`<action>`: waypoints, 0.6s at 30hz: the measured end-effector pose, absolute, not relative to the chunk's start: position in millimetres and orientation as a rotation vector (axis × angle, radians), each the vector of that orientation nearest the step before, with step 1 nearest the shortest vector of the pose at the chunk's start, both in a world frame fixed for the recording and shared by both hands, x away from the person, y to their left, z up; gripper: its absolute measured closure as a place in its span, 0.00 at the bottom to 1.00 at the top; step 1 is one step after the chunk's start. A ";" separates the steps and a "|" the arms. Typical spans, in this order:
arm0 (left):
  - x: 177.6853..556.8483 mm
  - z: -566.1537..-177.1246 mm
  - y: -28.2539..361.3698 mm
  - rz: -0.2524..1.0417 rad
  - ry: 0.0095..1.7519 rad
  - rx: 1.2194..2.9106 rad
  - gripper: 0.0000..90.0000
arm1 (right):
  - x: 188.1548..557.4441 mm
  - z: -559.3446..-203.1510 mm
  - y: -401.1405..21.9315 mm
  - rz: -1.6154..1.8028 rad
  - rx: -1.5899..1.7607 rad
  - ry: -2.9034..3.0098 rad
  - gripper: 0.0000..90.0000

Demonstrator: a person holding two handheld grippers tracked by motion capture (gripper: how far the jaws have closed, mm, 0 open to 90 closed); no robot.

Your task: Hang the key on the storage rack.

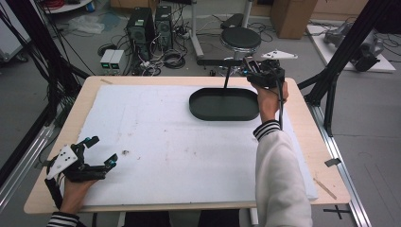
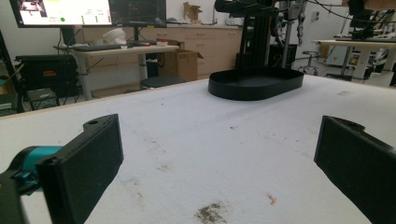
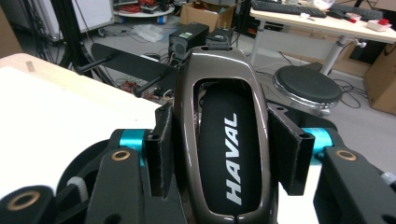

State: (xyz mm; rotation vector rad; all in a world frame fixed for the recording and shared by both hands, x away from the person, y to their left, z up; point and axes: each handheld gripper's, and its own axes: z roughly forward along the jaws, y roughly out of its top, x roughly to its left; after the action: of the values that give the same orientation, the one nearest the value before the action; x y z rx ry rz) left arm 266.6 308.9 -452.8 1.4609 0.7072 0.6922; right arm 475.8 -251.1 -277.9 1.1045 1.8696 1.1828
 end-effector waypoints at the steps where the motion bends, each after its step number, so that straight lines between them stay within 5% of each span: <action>1: 266.7 -452.8 308.9 0.692 0.707 1.461 0.02 | 476.8 -277.7 -250.9 1.184 1.111 1.872 0.53; 18: 266.3 -453.0 309.0 0.693 0.709 1.454 0.02 | 487.6 -286.7 -258.1 1.169 1.160 1.860 0.53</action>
State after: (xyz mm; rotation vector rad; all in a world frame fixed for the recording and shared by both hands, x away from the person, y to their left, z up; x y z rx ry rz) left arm 266.3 309.0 -453.0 1.4542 0.7088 0.6932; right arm 487.6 -258.1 -286.7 1.1595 1.8595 1.1693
